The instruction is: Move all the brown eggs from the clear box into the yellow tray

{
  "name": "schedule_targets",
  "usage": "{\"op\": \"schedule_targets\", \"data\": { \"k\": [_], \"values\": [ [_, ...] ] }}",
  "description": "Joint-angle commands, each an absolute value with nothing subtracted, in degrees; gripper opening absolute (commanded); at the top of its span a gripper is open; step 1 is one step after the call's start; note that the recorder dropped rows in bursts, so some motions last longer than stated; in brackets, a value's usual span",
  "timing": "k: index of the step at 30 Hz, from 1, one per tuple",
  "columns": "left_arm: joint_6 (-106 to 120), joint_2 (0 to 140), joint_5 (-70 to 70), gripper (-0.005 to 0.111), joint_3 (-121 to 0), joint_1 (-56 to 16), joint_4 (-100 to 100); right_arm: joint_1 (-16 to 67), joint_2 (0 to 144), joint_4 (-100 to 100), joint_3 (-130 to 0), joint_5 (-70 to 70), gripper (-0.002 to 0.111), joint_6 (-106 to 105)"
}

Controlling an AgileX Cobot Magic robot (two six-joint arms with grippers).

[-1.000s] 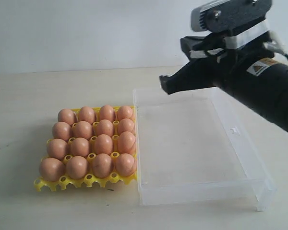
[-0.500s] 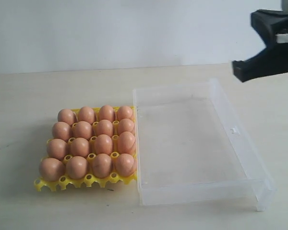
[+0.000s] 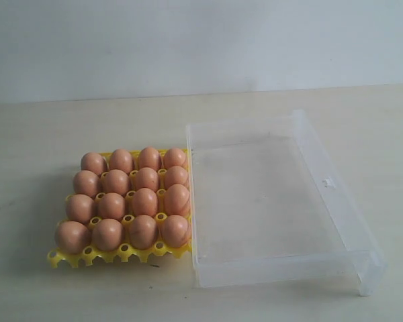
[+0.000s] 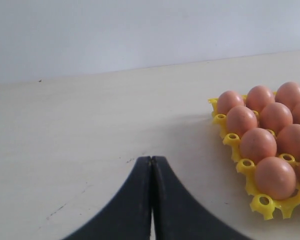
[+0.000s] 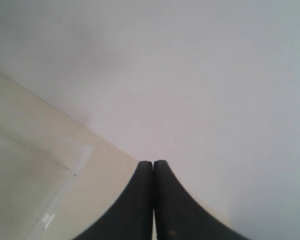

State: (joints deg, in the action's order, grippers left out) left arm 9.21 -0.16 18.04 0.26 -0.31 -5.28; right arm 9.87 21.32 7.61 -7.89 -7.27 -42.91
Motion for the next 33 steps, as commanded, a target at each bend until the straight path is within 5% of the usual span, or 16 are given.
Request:
{"op": "schedule_targets", "data": {
  "k": [1,33],
  "values": [
    [9.0,0.0,17.8,0.000,0.0,-0.7,-5.6,7.7,12.1,6.9,-2.5,-5.6,0.000,-43.4],
    [9.0,0.0,17.8,0.000,0.0,-0.7,-5.6,5.4,0.0,2.8,-0.3,9.4,0.000,-43.4]
  ]
}}
